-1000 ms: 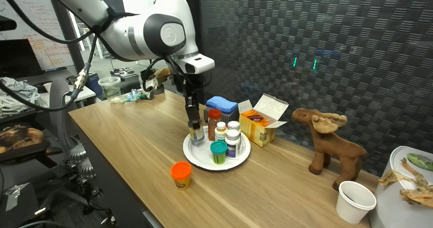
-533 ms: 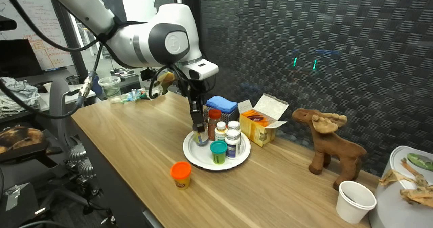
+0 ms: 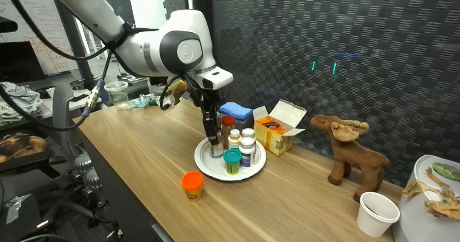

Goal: Put the orange object and the bottles on the plate

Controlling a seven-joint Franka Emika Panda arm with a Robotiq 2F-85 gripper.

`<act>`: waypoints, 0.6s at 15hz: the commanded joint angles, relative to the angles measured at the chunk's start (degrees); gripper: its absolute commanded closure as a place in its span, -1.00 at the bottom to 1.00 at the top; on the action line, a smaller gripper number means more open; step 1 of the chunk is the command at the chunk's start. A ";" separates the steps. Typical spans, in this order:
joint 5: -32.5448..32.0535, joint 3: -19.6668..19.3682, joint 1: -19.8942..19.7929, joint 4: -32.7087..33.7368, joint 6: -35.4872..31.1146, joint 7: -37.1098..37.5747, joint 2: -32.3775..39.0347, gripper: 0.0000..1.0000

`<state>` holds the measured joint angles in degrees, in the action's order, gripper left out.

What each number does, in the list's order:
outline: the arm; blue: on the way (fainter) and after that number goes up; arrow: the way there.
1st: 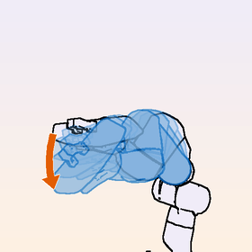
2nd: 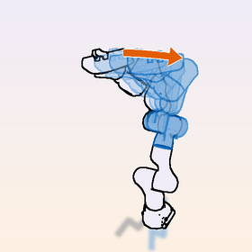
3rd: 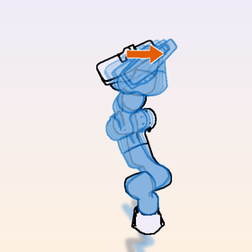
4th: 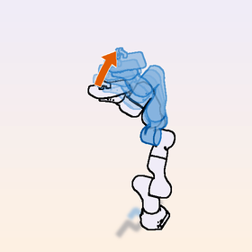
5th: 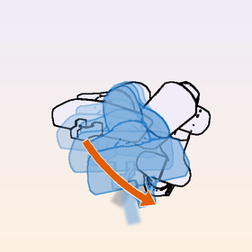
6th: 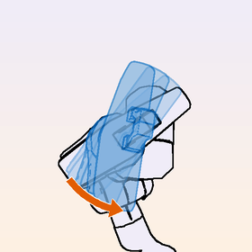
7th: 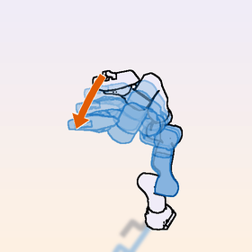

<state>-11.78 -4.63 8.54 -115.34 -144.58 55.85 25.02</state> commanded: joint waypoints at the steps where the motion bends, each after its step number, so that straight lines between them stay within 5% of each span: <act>1: 0.00 -1.16 0.94 -1.80 -2.25 0.09 -2.45 -0.98; 9: -7.37 -4.52 -0.02 -14.09 -3.98 -0.83 -13.18 -0.99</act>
<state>-15.14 -7.29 8.59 -122.83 -147.62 55.81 17.73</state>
